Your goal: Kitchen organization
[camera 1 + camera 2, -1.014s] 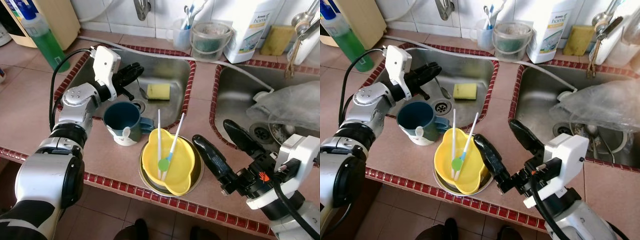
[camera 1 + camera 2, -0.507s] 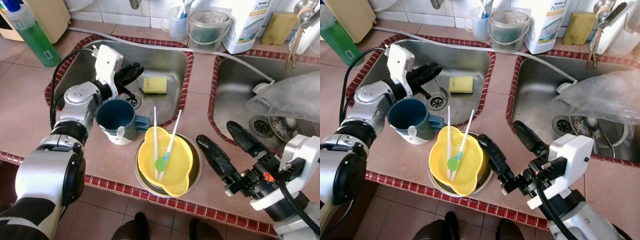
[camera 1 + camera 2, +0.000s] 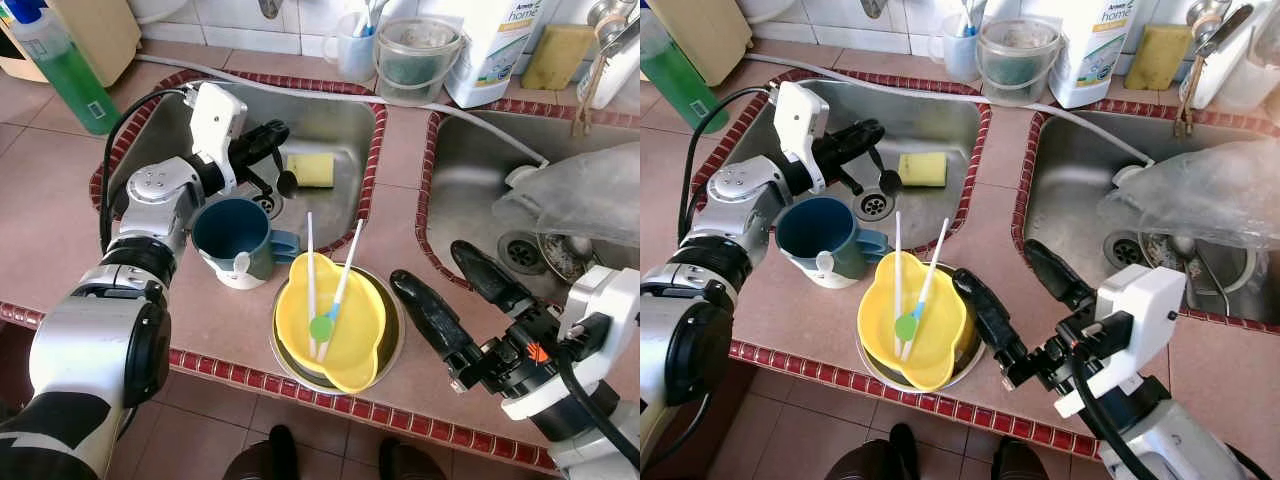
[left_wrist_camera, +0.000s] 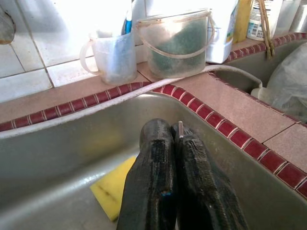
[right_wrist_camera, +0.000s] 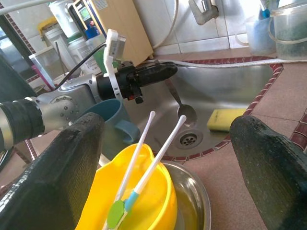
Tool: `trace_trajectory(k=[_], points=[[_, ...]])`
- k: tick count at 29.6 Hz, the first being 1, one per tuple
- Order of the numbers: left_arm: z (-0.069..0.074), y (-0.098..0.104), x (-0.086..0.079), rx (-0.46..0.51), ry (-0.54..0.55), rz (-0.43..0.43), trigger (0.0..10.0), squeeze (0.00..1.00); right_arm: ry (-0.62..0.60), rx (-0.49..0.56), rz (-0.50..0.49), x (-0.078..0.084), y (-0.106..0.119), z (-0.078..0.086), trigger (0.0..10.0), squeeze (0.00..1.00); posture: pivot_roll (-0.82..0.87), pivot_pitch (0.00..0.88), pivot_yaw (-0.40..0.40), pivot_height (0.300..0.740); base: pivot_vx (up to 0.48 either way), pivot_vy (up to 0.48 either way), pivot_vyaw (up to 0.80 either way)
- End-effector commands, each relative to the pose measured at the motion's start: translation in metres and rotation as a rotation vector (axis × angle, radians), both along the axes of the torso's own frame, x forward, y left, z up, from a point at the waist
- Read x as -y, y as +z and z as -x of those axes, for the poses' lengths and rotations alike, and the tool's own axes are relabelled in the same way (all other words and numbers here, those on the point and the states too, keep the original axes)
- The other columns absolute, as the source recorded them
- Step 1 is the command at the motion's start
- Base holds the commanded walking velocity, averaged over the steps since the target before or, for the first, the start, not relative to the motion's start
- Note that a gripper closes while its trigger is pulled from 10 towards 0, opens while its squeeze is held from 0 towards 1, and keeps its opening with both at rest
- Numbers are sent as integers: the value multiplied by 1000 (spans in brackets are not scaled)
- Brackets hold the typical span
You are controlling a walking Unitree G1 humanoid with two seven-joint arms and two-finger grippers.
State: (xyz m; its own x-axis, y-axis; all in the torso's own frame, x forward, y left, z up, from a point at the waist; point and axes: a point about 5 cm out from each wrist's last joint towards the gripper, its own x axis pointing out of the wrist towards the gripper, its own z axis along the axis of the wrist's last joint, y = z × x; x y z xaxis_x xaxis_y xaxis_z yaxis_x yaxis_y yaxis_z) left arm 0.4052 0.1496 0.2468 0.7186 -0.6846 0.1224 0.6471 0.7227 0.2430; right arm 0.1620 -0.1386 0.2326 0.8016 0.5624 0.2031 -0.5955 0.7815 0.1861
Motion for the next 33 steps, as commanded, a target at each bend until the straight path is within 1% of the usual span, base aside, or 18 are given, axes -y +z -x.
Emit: trace_trajectory(k=[1, 8, 9, 10, 11, 15, 25, 33], points=[[1, -3, -4, -5, -1, -19, 10000, 0, 13, 13, 6, -2, 3, 4, 10000, 0, -315, 274, 95, 740, 0, 0, 0], [1, -3, -5, -16, -7, -11, 10000, 0, 17, 10, 5, -2, 3, 4, 10000, 0, -314, 276, 94, 740, 0, 0, 0], [1, -3, -5, -24, -7, -7, 10000, 882, 17, 10, 6, -2, 4, 4, 10000, 0, -315, 277, 94, 740, 0, 0, 0], [1, -4, -5, -31, -8, -4, 10000, 882, 17, 9, 6, -2, 4, 4, 10000, 0, -315, 277, 94, 740, 0, 0, 0], [0, -4, -5, -38, -9, 4, 10000, 1000, 16, 9, 6, -1, 4, 4, 10000, 0, -315, 277, 95, 740, 0, 0, 0], [1, -4, -6, -45, -16, 20, 10000, 1000, 14, 9, 5, -1, 4, 4, 10000, 0, -314, 278, 94, 740, 0, 0, 0], [0, 0, -8, -38, -13, 20, 10000, 1000, 15, 11, 3, -1, 4, 3, 10000, 0, -308, 273, 95, 740, 0, 0, 0], [0, 4, -17, -22, 23, -1, 10000, 1000, 20, 11, -1, -1, 3, 1, 10000, 0, -290, 269, 89, 740, 0, 0, 0]])
